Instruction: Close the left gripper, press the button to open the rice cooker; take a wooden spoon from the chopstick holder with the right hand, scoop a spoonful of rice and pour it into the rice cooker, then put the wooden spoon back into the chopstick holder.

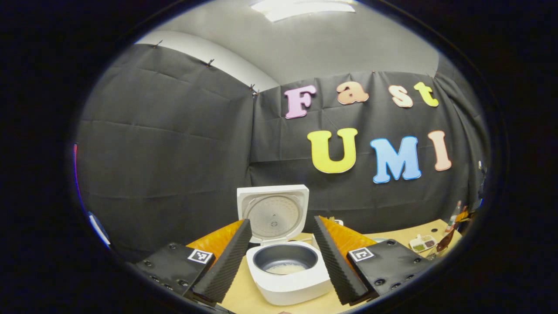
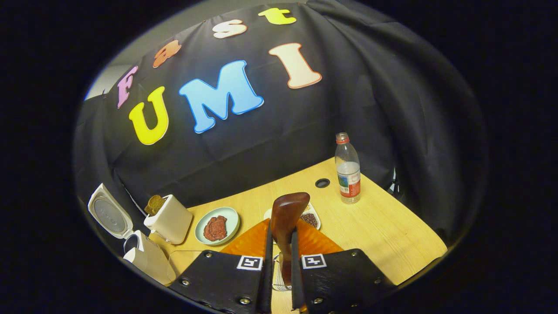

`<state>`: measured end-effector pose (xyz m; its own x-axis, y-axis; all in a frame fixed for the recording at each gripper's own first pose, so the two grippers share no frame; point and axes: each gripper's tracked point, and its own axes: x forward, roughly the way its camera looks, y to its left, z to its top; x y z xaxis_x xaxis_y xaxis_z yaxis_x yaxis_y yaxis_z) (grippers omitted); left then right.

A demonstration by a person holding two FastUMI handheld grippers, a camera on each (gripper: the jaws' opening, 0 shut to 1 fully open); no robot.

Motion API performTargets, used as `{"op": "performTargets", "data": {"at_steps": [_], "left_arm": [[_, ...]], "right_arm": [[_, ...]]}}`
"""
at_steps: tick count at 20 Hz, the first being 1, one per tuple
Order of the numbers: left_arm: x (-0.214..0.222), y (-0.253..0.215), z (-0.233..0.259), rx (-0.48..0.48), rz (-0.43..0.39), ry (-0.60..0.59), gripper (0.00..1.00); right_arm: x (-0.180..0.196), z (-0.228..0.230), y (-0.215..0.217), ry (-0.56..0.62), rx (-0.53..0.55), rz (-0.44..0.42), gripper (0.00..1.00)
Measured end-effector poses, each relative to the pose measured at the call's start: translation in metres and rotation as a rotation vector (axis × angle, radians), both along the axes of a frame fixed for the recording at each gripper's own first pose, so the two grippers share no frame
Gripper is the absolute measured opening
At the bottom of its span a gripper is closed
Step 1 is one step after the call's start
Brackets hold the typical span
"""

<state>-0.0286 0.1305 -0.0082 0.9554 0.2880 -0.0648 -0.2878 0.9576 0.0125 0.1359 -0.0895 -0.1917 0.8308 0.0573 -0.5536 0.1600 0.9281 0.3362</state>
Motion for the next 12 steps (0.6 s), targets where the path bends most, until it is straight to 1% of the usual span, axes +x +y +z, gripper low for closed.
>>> {"op": "performTargets", "data": {"at_steps": [3,6,7,8,10,11,12], "left_arm": [[-0.002,0.009,-0.007,-0.019,-0.007,0.005,1.0],[-0.008,0.022,-0.01,-0.027,-0.009,0.005,1.0],[-0.008,0.026,-0.011,-0.031,-0.009,0.006,0.98],[-0.01,0.032,-0.012,-0.035,-0.007,0.008,1.0],[-0.013,0.041,-0.016,-0.041,-0.001,0.014,1.0],[-0.014,0.045,-0.017,-0.043,0.001,0.015,0.98],[-0.016,0.049,-0.017,-0.044,0.003,0.016,0.98]], "right_arm": [[0.001,0.021,0.014,-0.031,-0.01,0.013,0.18],[0.002,0.039,0.039,-0.062,0.028,0.034,0.18],[0.002,0.043,0.048,-0.067,0.04,0.042,0.18],[0.002,0.046,0.057,-0.073,0.047,0.053,0.18],[0.0,0.049,0.075,-0.081,0.059,0.077,0.18],[0.0,0.049,0.084,-0.081,0.064,0.089,0.18],[-0.001,0.048,0.092,-0.078,0.068,0.1,0.18]]}}
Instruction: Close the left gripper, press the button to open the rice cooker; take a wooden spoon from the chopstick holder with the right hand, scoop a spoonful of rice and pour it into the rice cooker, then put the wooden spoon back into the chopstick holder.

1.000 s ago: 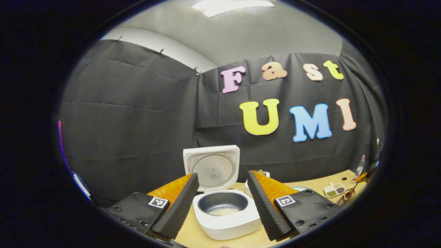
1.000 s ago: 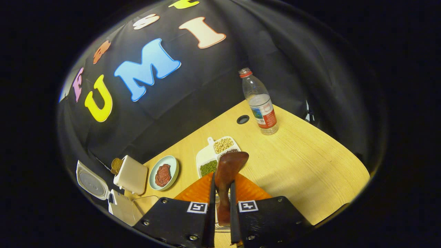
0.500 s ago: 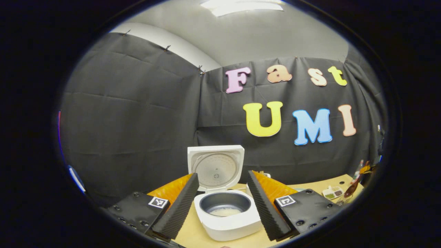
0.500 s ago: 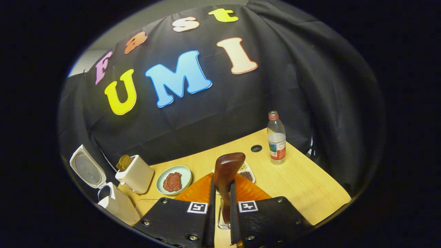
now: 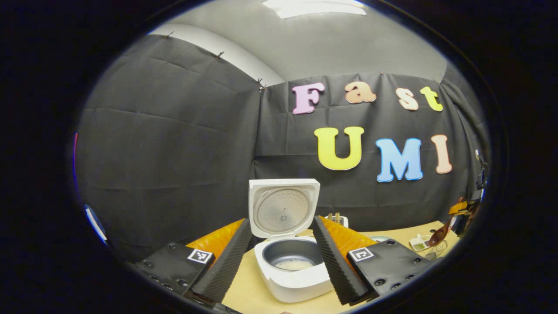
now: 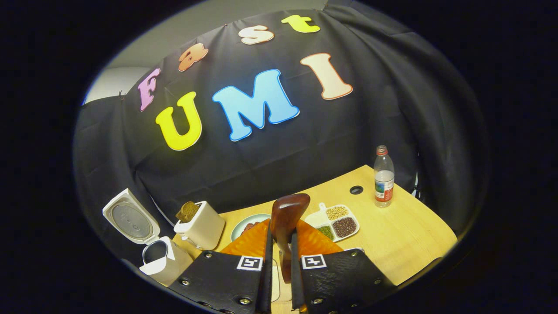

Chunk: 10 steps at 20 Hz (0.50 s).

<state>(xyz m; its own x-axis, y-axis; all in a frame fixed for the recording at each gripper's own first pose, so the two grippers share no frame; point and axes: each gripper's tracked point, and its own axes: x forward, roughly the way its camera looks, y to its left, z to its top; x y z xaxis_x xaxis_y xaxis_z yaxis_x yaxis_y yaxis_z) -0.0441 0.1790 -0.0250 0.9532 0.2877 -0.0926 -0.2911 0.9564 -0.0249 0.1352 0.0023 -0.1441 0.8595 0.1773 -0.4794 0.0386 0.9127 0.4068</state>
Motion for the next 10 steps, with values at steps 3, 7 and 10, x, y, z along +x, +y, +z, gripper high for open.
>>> {"op": "performTargets", "data": {"at_steps": [3,7,10], "left_arm": [[-0.006,0.01,-0.001,0.012,0.001,0.003,0.98],[-0.009,0.021,-0.004,0.02,-0.002,0.012,0.98],[-0.013,0.031,-0.007,0.019,-0.001,0.02,0.98]], "right_arm": [[-0.003,-0.004,0.025,0.008,0.017,0.04,0.18],[-0.006,-0.01,0.054,0.011,0.009,0.088,0.18],[-0.008,-0.025,0.072,0.014,-0.03,0.116,0.18]]}}
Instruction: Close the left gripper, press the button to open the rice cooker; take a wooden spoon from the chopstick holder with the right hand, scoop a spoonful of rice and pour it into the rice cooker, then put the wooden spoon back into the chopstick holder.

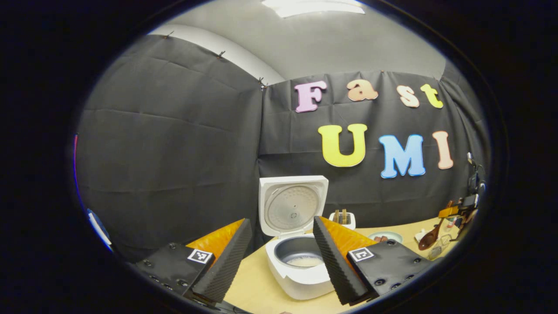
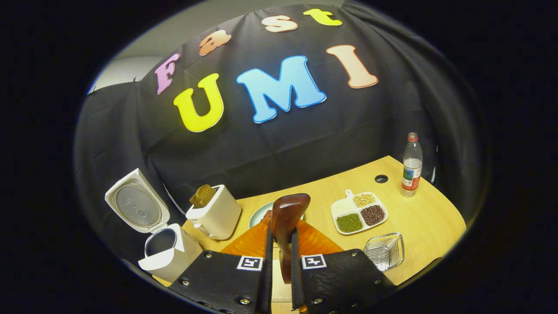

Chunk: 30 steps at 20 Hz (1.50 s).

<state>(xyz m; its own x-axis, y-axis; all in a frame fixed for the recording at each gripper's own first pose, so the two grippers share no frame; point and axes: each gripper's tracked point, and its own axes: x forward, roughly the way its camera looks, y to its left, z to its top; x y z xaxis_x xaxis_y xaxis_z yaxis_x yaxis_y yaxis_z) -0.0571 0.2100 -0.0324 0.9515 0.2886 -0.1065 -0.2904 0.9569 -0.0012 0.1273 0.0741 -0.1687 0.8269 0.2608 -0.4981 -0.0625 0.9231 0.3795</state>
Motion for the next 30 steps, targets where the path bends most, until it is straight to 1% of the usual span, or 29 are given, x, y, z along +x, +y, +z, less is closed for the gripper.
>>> {"op": "performTargets", "data": {"at_steps": [5,8,13,15,16,17,18,21,22,24,28,29,30], "left_arm": [[-0.007,0.014,-0.01,0.008,0.001,0.032,0.98],[-0.01,0.026,-0.014,0.019,0.0,0.047,0.98],[-0.009,0.037,-0.015,0.017,-0.009,0.048,0.98],[-0.009,0.038,-0.018,0.01,-0.016,0.048,0.98],[-0.009,0.039,-0.018,0.009,-0.021,0.048,1.0],[-0.008,0.041,-0.018,0.01,-0.025,0.048,1.0],[-0.008,0.042,-0.018,0.013,-0.029,0.047,0.98],[-0.007,0.049,-0.021,0.014,-0.033,0.048,0.98],[-0.01,0.051,-0.022,0.009,-0.033,0.047,1.0],[-0.012,0.055,-0.024,-0.002,-0.034,0.047,1.0],[-0.01,0.055,-0.022,0.001,-0.05,0.041,1.0],[-0.008,0.054,-0.021,0.001,-0.055,0.039,0.98],[-0.008,0.052,-0.02,0.001,-0.062,0.036,1.0]], "right_arm": [[-0.001,-0.041,0.021,0.018,-0.14,0.047,0.18],[-0.004,-0.064,0.033,0.044,-0.19,0.06,0.18],[-0.011,-0.069,0.059,0.015,-0.235,0.086,0.18],[-0.019,-0.073,0.074,0.024,-0.229,0.1,0.18],[-0.022,-0.075,0.081,0.025,-0.225,0.103,0.18],[-0.024,-0.077,0.086,0.027,-0.22,0.107,0.18],[-0.028,-0.078,0.093,0.029,-0.212,0.111,0.18],[-0.035,-0.081,0.107,0.065,-0.154,0.109,0.18],[-0.037,-0.081,0.109,0.077,-0.131,0.103,0.18],[-0.038,-0.081,0.112,0.101,-0.075,0.081,0.18],[-0.039,-0.083,0.099,0.163,0.07,-0.025,0.18],[-0.041,-0.083,0.094,0.179,0.112,-0.055,0.18],[-0.042,-0.084,0.088,0.195,0.161,-0.087,0.18]]}}
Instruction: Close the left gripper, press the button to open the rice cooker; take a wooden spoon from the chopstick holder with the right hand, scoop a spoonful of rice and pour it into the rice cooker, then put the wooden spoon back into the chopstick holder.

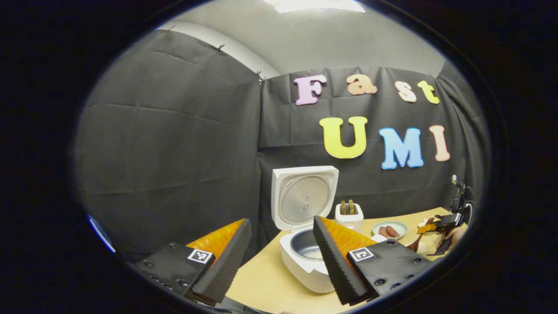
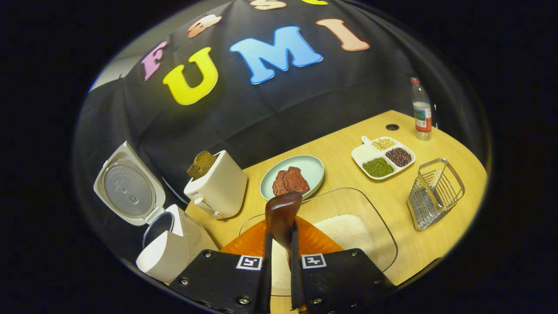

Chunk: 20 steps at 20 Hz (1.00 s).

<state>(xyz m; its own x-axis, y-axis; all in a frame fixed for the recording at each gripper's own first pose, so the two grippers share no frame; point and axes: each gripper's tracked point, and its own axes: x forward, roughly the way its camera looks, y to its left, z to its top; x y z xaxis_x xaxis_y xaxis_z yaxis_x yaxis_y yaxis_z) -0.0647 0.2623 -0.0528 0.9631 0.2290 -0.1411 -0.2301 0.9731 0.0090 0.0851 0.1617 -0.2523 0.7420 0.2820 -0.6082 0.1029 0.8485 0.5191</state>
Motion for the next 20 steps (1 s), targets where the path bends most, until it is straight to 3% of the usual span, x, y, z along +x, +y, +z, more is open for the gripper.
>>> {"op": "performTargets", "data": {"at_steps": [3,11,20], "left_arm": [[0.004,-0.008,0.002,-0.002,-0.026,-0.003,1.0],[0.012,-0.026,0.007,0.01,-0.091,-0.009,0.98],[0.006,-0.02,0.007,-0.002,-0.09,-0.025,0.99]], "right_arm": [[-0.003,-0.002,-0.015,0.04,0.144,-0.102,0.18],[-0.005,0.024,-0.036,0.029,0.475,-0.277,0.18],[0.002,0.074,-0.007,0.003,0.67,-0.269,0.18]]}}
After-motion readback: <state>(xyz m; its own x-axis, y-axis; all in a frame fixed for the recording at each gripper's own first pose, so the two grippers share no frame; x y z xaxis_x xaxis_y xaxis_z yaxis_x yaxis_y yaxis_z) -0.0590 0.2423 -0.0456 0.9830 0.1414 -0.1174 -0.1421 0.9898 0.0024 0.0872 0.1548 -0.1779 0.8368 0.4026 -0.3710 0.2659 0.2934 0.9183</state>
